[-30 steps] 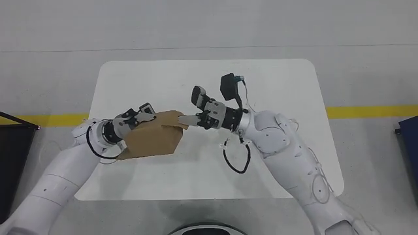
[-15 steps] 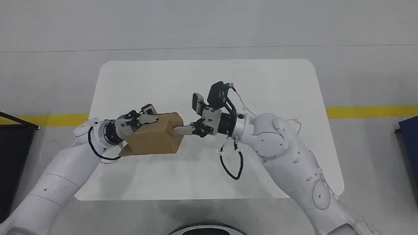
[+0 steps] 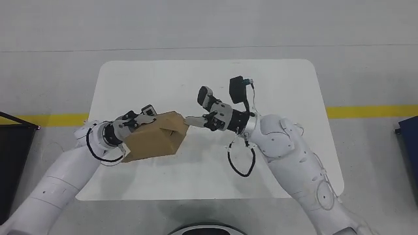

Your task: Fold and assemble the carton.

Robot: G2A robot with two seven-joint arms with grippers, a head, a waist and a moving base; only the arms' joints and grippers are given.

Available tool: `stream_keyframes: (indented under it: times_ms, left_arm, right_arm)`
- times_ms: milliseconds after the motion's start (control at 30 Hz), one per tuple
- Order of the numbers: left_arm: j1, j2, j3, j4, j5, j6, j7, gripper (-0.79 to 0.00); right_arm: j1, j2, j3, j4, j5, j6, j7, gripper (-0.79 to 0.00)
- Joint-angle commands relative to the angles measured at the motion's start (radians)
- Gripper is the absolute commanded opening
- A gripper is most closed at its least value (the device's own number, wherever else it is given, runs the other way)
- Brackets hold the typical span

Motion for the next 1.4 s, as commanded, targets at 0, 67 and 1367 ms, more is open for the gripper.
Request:
stream_keyframes:
  times_ms: [0, 67, 1367]
  left_arm:
    - [-0.002, 0.004, 0.006, -0.005, -0.008, 0.000, 0.000, -0.785]
    - [-0.005, 0.008, 0.011, -0.011, -0.015, 0.000, 0.000, -0.785]
    - [-0.016, 0.022, 0.041, -0.022, -0.017, 0.000, 0.000, -0.785]
  right_arm:
    - [-0.003, 0.003, 0.015, 0.017, 0.019, -0.002, 0.003, 0.000]
    - [0.000, 0.004, 0.018, 0.033, 0.008, 0.024, 0.015, 0.000]
    - [0.069, -0.004, -0.044, 0.012, 0.074, 0.021, 0.034, 0.000]
